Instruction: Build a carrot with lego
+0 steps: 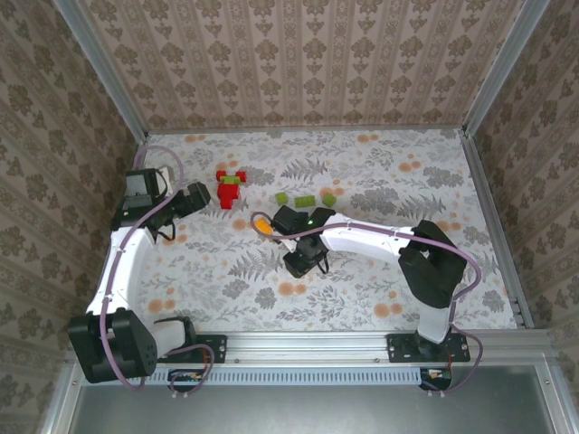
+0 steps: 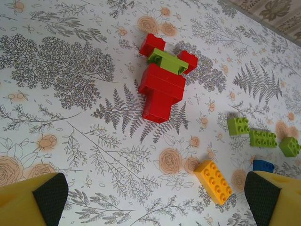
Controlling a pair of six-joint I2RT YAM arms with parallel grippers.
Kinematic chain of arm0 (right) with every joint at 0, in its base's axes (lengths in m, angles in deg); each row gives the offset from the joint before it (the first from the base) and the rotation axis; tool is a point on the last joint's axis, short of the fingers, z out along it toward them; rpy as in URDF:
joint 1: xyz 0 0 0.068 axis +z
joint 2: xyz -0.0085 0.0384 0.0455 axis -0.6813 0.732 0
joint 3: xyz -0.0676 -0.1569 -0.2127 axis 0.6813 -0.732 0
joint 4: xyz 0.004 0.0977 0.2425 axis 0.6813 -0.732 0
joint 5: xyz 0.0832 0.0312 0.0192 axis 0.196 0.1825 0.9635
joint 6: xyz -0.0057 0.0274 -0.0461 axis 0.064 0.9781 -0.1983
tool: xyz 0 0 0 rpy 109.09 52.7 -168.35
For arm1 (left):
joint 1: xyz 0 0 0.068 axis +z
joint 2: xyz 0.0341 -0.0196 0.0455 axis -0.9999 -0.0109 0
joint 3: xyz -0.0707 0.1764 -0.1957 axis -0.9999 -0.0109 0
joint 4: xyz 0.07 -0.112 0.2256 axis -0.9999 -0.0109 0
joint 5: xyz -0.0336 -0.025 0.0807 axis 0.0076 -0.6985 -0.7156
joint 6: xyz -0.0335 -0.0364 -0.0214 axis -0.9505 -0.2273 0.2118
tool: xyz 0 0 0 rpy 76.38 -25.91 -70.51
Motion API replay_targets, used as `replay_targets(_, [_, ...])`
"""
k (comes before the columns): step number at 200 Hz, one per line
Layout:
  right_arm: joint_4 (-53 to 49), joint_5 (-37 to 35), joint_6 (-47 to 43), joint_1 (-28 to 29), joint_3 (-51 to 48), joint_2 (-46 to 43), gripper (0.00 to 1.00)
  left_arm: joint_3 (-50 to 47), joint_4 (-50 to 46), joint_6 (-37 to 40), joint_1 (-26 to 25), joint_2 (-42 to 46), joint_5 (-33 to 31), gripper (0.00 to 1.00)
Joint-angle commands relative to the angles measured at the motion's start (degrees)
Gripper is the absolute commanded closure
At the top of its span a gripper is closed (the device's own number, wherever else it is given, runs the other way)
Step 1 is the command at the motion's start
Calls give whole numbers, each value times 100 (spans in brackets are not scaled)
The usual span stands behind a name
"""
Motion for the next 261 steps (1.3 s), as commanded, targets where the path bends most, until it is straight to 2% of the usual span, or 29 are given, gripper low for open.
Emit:
replay_targets(1, [-343, -70, 3, 111, -5, 381, 66, 87, -53, 122, -36, -28, -54, 0])
replay_targets(145, [-781, 17, -257, 122, -473, 289, 66, 86, -47, 126, -41, -19, -45, 0])
replay_targets(206, [-844, 154, -313, 123, -328, 396, 66, 91, -49, 131, -47, -10, -28, 0])
replay_targets(261, [-1094, 145, -498, 126, 363, 817, 66, 111, -54, 130, -44, 6, -31, 0])
